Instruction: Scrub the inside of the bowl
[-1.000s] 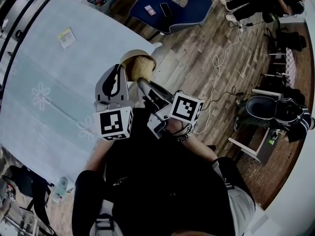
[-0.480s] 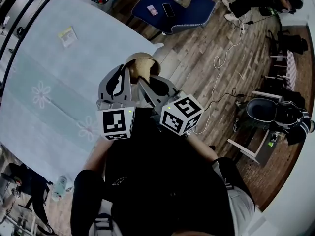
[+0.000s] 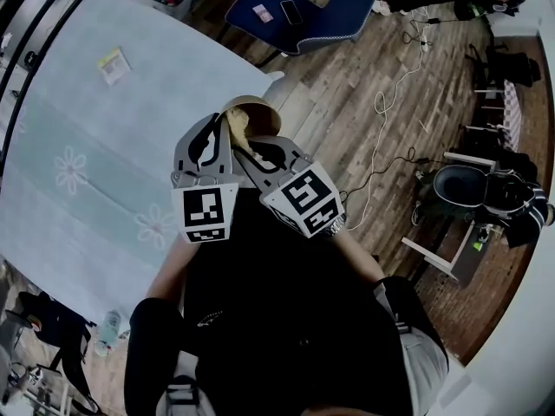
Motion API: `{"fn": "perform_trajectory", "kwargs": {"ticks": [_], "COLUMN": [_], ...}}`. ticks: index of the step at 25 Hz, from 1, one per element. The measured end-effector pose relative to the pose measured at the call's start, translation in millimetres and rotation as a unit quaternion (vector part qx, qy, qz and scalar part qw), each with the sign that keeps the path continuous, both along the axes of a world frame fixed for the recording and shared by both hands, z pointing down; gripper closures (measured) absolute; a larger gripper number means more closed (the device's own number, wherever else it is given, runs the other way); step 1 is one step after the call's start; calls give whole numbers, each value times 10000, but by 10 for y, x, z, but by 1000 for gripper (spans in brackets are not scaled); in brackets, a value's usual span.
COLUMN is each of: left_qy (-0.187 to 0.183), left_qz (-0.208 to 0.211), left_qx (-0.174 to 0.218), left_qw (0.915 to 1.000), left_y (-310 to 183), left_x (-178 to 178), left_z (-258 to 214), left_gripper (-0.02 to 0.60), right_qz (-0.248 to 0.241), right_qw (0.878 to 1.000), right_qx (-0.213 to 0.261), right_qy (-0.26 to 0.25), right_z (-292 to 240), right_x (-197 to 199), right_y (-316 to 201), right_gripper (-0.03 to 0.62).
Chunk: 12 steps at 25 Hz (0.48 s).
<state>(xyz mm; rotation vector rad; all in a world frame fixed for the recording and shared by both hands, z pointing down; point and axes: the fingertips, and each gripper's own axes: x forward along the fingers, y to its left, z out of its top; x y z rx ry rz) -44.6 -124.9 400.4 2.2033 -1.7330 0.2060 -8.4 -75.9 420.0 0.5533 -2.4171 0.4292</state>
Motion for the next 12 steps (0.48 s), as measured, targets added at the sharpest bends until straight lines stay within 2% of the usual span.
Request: {"fn": "perform_trajectory", "kwargs": {"ticks": [5,9,12], "left_qy": [192,200,126], "left_qz": [-360,-510,-401], "left_qx": [-355,-481,-472], "left_qw": [9985,9973,9980], "left_y": [-2,-16,-6], "left_x": [-199,-312,-277], "left_z": [179,242,220], "left_gripper": [558,558,558], "right_qz": [-305,-196,100], "right_qw": [9994,9989,9939], "right_qx": [-99,241,664], "right_qy": [121,347,875], "right_z": [17,-32,-3], "right_x": [25,66,132], "right_y": [86,-12,-187], "right_gripper": [545,545,545]}}
